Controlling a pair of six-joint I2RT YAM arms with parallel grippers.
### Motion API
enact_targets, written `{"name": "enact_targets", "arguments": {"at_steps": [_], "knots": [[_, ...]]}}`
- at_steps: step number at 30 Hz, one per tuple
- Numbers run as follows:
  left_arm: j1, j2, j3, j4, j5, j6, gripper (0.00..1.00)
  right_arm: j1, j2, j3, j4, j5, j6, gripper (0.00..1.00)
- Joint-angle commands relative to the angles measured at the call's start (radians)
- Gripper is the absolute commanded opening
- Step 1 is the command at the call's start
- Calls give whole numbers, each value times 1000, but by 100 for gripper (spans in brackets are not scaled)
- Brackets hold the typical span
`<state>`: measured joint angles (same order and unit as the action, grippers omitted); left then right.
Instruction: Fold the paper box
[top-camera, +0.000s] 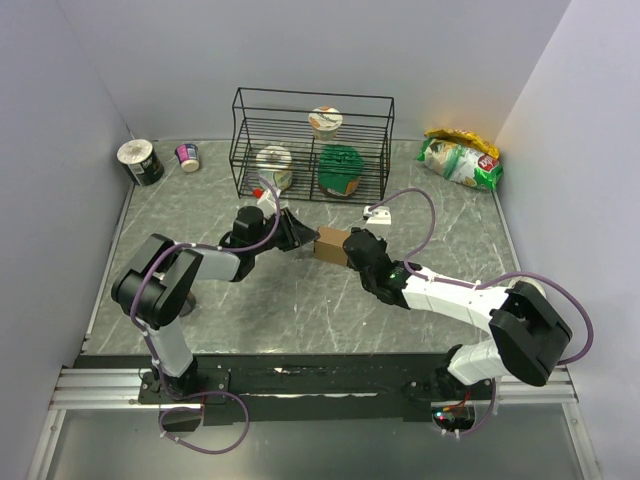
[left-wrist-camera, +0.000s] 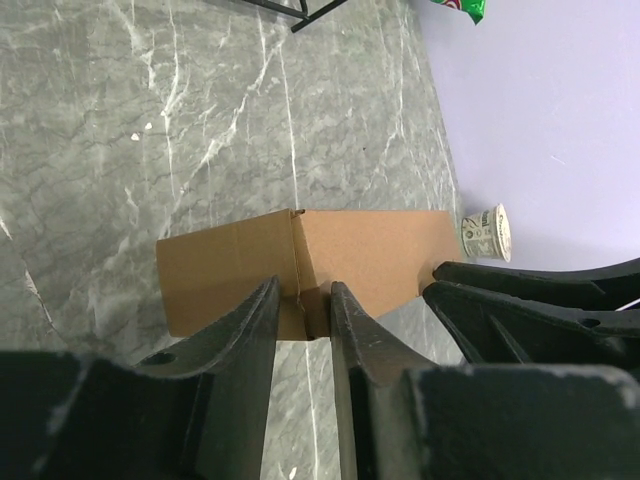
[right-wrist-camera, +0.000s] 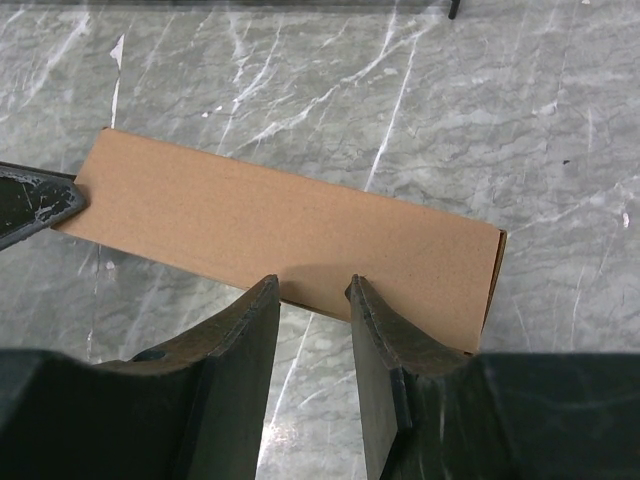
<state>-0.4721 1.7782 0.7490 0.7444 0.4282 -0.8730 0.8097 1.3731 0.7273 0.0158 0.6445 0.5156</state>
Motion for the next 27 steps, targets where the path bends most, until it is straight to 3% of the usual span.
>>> {"name": "enact_targets", "arguments": {"at_steps": [1,17,27], "knots": [[3,53,-60,-175,-88,85,16,6,17,-20,-108,21,-6,43],[-42,72,-125,-188,-174,86,1,11,-3,-14,-122,21,-12,43],[-103,81,-181,-152,-261,91,1,13,-39,-3,-140,-3,-19,45]]}}
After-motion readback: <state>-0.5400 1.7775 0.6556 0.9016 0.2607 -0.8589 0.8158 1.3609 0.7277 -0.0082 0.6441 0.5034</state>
